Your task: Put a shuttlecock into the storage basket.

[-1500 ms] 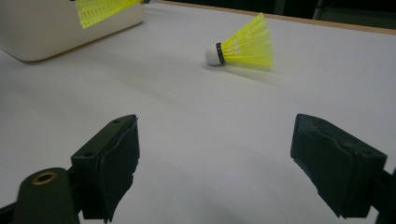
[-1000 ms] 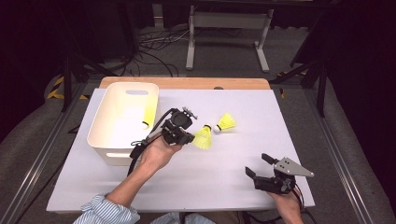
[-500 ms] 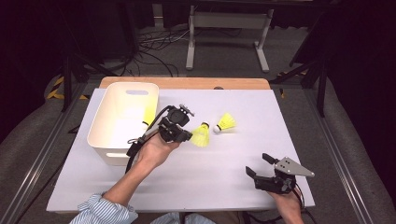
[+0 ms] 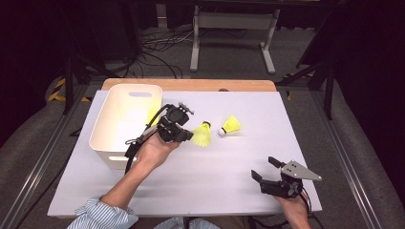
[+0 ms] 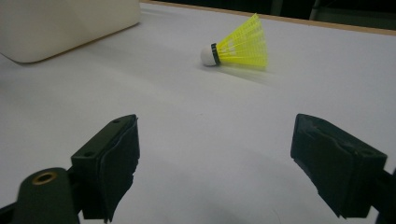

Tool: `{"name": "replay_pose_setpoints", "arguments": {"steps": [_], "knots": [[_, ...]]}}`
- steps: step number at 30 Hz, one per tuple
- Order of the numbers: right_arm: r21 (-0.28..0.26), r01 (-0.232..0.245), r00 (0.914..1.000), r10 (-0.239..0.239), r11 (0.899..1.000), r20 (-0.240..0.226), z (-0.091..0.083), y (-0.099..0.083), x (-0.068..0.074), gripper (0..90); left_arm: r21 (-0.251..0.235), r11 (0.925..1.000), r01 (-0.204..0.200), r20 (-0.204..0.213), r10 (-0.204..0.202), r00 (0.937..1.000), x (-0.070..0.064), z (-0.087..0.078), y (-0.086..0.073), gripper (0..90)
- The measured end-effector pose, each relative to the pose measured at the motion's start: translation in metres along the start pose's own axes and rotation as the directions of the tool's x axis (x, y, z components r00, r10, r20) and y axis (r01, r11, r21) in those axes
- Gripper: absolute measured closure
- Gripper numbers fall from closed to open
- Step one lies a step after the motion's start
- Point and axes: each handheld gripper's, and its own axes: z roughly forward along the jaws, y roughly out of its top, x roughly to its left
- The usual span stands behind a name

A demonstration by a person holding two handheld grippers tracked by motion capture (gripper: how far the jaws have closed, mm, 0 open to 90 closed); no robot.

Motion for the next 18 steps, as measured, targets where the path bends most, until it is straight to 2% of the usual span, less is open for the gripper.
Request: {"name": "replay_pose_setpoints", "arguments": {"steps": [12, 18], "knots": [[0.001, -0.002, 1.0, 0.002, 1.0, -0.001, 0.0, 0.0, 0.0, 16.1, -0.004, 1.0, 0.008, -0.003, -0.008, 1.0, 0.006, -0.011, 0.001, 89.9], [0.001, -0.001, 1.0, 0.001, 1.0, -0.001, 0.0, 0.0, 0.0, 16.1, -0.01, 0.9995, 0.028, -0.007, -0.028, 0.9996, 0.012, -0.017, 0.001, 89.9]]}}
